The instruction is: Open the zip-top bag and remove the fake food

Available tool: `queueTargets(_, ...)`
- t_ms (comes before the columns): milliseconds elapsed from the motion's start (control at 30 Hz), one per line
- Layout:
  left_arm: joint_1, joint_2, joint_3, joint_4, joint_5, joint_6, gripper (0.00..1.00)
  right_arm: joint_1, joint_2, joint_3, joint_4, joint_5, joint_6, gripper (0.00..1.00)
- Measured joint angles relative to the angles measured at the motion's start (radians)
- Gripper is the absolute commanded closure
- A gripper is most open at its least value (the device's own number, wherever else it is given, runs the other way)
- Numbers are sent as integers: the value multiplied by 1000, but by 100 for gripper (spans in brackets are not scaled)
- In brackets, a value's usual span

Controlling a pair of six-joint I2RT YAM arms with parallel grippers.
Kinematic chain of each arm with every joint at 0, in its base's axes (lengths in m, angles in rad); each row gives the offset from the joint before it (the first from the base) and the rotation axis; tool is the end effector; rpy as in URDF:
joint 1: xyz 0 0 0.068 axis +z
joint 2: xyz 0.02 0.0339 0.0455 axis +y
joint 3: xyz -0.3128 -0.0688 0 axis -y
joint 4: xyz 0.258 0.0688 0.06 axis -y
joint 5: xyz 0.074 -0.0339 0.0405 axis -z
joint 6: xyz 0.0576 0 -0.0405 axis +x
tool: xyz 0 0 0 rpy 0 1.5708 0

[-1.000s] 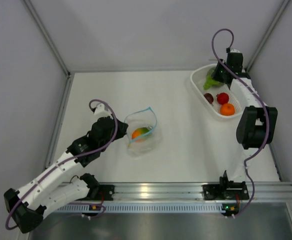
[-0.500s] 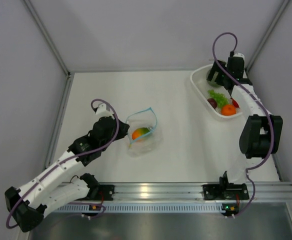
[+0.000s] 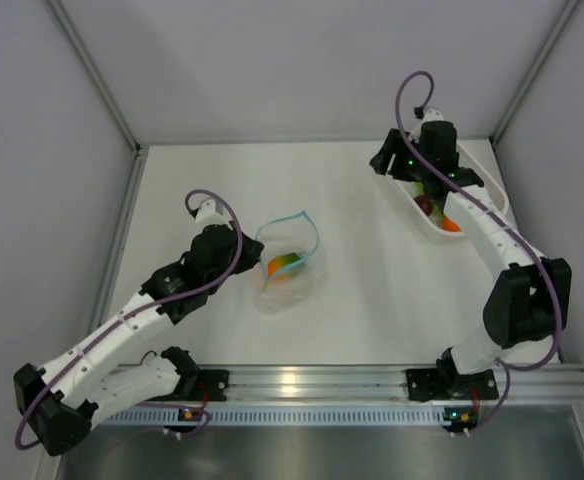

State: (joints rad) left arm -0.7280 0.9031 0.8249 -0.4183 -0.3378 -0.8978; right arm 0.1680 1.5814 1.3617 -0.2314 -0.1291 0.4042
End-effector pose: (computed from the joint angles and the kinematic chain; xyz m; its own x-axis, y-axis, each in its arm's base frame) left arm 0.1628 -0.1195 0.3377 -0.5425 -0.5048 -0.6715 -0.0223 0.8077 -0.5891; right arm 0.3992 0.0752 0.3714 -0.5053 0.3099 -0.8054 -0.0884 0.9098 0.4055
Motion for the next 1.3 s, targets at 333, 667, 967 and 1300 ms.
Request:
queueTargets(333, 0, 62, 45, 8, -18, -36, 100, 402, -123, 21, -170, 137, -28, 61)
queueTargets(667, 0, 54, 28, 39, -43, -115, 100, 693, -93, 81, -228, 303, 89, 72)
queueTargets(967, -10, -22, -49, 71, -94, -200, 100, 813, 34, 84, -226, 420, 194, 75)
queueTargets(1300, -49, -58, -135, 116, -144, -282, 100, 819, 185, 203, -233, 509, 283, 77)
